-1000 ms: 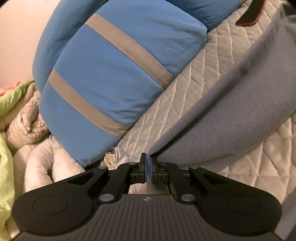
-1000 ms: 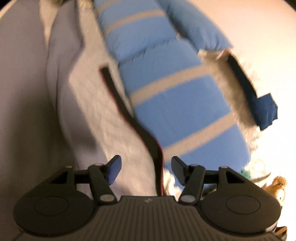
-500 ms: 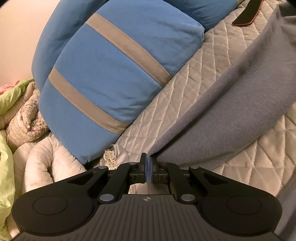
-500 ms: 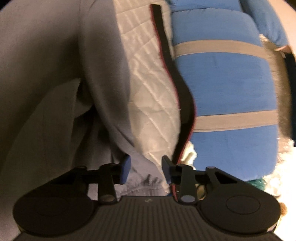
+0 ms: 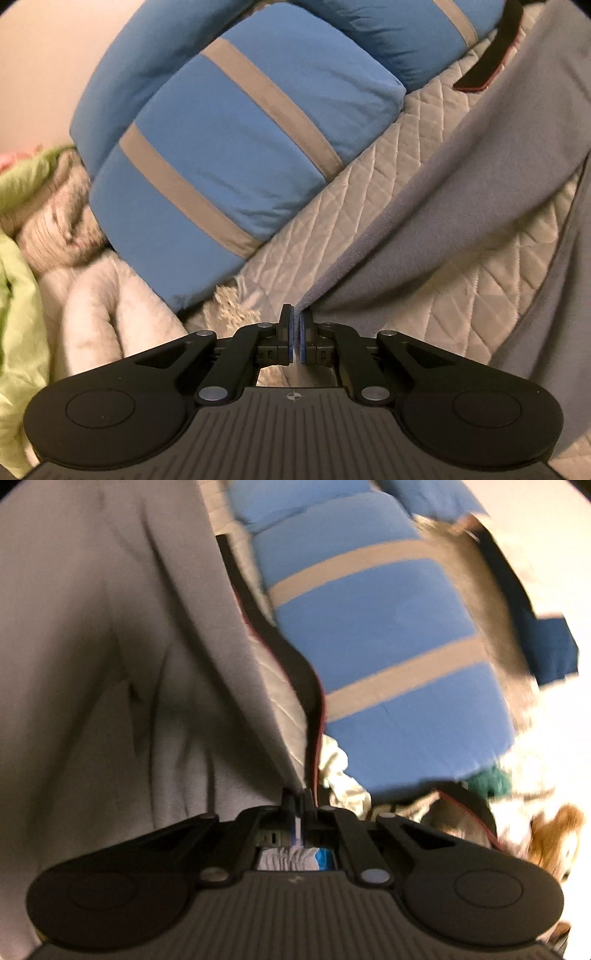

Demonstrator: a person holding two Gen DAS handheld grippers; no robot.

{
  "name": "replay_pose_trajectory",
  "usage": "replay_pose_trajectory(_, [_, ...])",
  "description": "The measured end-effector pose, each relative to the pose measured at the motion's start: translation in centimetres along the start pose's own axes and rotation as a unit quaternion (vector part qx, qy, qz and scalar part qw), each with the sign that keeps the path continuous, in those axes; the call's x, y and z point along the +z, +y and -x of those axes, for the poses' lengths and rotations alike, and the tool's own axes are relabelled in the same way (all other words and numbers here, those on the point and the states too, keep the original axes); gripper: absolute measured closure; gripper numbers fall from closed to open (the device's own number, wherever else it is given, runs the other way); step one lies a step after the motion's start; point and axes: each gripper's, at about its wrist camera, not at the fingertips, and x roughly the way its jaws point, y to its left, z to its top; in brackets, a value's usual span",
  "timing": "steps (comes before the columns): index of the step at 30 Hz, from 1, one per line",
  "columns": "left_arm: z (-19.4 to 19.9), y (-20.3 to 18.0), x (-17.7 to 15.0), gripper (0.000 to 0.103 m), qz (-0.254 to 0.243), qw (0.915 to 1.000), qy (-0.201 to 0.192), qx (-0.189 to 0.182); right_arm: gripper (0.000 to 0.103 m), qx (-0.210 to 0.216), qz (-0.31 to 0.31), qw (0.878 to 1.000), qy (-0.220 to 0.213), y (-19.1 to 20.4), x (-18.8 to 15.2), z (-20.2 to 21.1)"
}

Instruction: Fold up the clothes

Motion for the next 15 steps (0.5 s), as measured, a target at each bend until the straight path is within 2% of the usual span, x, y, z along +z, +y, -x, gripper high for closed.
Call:
replay_pose_trajectory(2, [-1.7, 0.1, 0.3, 0.1, 0.004, 0.9996, 0.018, -0.023, 0.101, 0.0, -0.026, 1.0, 0.004, -0.8, 0.0, -0.7])
replay_pose_trajectory(4, [-4.0, -0.7, 0.6, 0.1, -0.003, 0.999, 0.036, -0.027, 0.101, 0.005, -0.043, 0.999, 0.011, -0.8, 0.5, -2.5])
replay_pose_trajectory(7, [-7.5, -2.2, 1.4, 0.1, -0.015, 0.9985, 0.053, -0.009, 0.101, 0.0, -0.056, 0.998, 0.026, -0.5, 0.9, -5.2])
replay_pose_trajectory(15, [-13.7, -4.0, 3.1, 0.099, -0.03, 0.9968, 0.047, 0.058, 0.101, -0.018, -0.085, 0.994, 0.066, 0.5, 1.9, -12.2])
